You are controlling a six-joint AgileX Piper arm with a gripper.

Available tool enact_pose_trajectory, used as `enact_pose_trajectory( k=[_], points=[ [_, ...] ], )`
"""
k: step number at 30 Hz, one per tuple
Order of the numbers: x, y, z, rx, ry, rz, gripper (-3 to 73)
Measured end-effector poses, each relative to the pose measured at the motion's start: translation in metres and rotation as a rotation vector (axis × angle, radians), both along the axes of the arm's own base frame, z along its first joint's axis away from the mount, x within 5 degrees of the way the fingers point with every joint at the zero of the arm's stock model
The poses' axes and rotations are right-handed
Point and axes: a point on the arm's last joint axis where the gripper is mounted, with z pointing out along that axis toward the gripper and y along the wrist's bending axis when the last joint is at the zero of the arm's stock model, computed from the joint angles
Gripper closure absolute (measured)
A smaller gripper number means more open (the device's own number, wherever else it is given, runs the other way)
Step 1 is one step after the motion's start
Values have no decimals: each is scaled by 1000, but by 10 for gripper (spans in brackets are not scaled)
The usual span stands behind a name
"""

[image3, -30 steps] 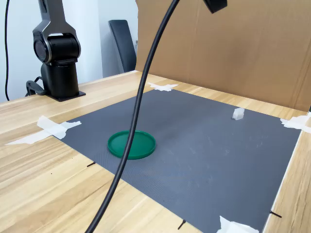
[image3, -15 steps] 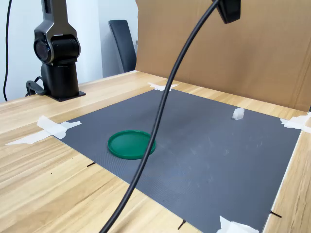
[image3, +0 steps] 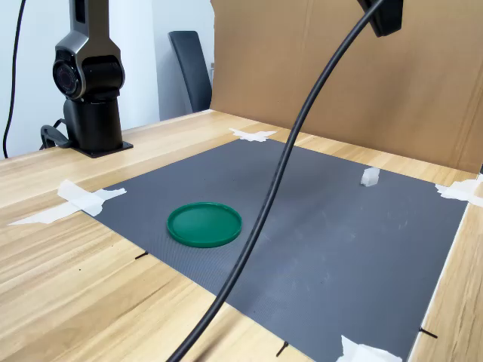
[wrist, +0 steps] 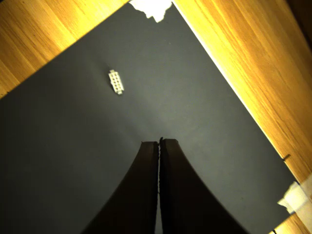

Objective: Grasp a white terminal and put it in the green lid.

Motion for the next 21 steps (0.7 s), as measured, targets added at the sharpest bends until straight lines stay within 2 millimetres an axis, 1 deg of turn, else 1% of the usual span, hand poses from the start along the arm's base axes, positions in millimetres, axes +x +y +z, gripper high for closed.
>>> enact_pose_trajectory(
  k=[4,5,8,9,11,12,15,16,17,18,19,20,21],
  points=[
    [2,2,-3,15,14,3,723],
    [8,5,-12,22,41,5,723],
    [16,8,-28,14,80,8,722],
    [18,13,-35,-5,101,23,711],
    [18,17,-39,-23,118,37,696],
    [17,24,-44,-33,144,52,674],
    [17,31,-50,-38,164,65,612],
    [17,32,-50,-38,163,67,583],
    [18,34,-50,-35,155,67,520],
    [20,34,-49,-29,127,62,419],
    [21,34,-48,-29,118,61,382],
    [22,34,-48,-28,109,58,318],
    [22,34,-48,-30,107,58,238]
  ],
)
